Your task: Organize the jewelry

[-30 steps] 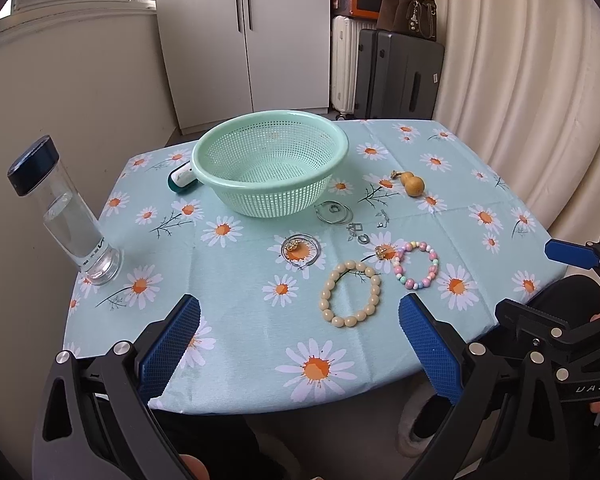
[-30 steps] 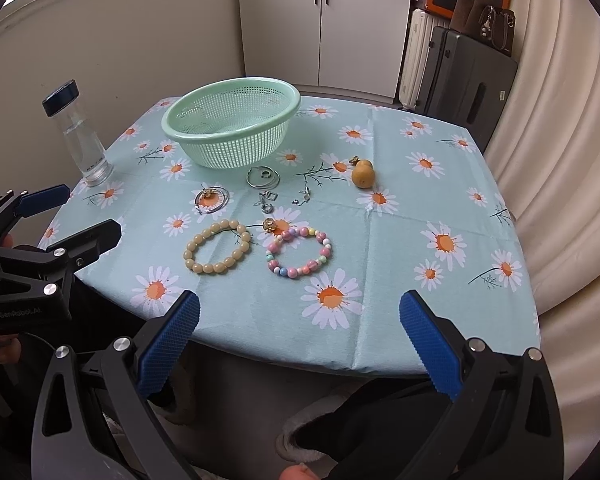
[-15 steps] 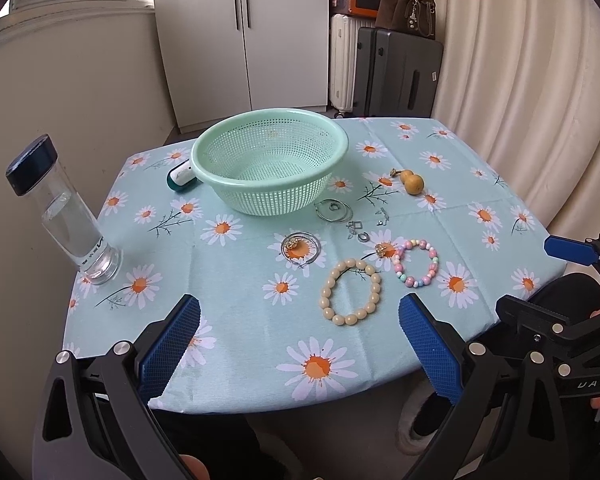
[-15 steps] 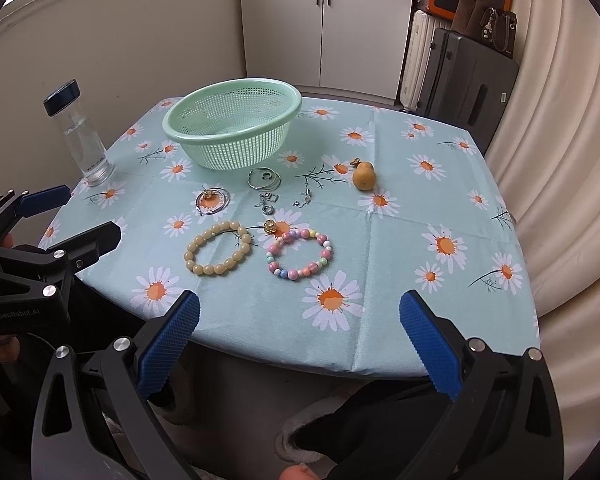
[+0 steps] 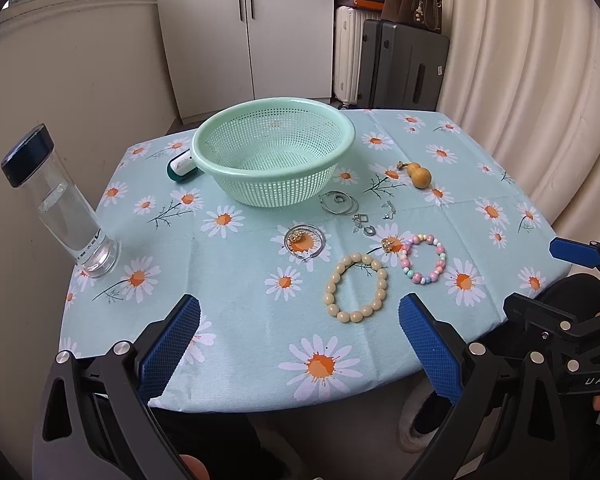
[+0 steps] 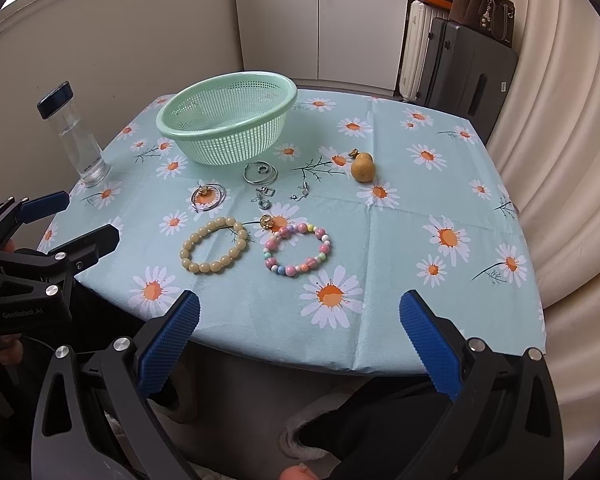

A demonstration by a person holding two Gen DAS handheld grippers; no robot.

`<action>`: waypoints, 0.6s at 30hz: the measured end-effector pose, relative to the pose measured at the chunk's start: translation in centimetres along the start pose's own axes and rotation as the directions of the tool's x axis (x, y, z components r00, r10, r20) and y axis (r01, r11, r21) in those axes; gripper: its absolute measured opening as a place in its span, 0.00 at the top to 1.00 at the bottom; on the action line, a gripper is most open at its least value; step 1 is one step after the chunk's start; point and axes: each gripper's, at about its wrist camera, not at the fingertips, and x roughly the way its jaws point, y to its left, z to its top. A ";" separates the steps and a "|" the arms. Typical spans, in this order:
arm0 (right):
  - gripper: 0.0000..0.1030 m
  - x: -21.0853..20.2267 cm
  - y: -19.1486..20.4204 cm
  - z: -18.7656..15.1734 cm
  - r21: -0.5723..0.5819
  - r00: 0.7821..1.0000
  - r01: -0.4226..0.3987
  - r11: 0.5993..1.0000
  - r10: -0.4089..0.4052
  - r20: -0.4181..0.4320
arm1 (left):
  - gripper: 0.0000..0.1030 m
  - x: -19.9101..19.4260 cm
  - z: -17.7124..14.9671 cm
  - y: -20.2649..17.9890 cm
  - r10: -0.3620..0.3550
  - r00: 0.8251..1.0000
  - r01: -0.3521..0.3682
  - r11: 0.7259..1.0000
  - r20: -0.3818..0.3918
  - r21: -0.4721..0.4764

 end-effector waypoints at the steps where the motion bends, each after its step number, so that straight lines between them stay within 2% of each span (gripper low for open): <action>1: 0.04 0.1 0.0 0.0 0.000 1.000 -0.001 1.000 0.001 -0.002 | 0.06 0.1 0.0 0.1 0.000 1.000 0.000 1.000 -0.004 -0.003; 4: 0.04 0.5 -0.1 0.0 0.007 1.000 -0.009 1.000 0.009 -0.010 | 0.06 0.5 0.0 0.3 0.006 1.000 -0.006 1.000 -0.013 -0.006; 7: 0.04 1.0 -0.5 0.1 0.039 0.998 -0.063 0.997 0.064 -0.021 | 0.06 1.0 0.1 0.4 0.002 1.000 -0.002 1.000 -0.024 -0.006; 11: 0.04 1.4 -1.3 0.6 0.063 0.995 -0.097 0.993 0.098 -0.009 | 0.06 1.6 0.5 0.2 0.019 1.000 -0.018 1.000 -0.025 0.013; 15: 0.04 2.0 -2.1 1.4 0.075 0.994 -0.106 0.991 0.106 0.003 | 0.06 2.8 0.8 0.1 0.008 0.999 -0.008 1.000 -0.043 0.014; 18: 0.03 3.3 -2.3 1.9 0.050 0.995 -0.094 0.994 0.095 -0.022 | 0.06 4.2 1.0 0.1 0.002 0.998 -0.002 1.000 -0.062 0.012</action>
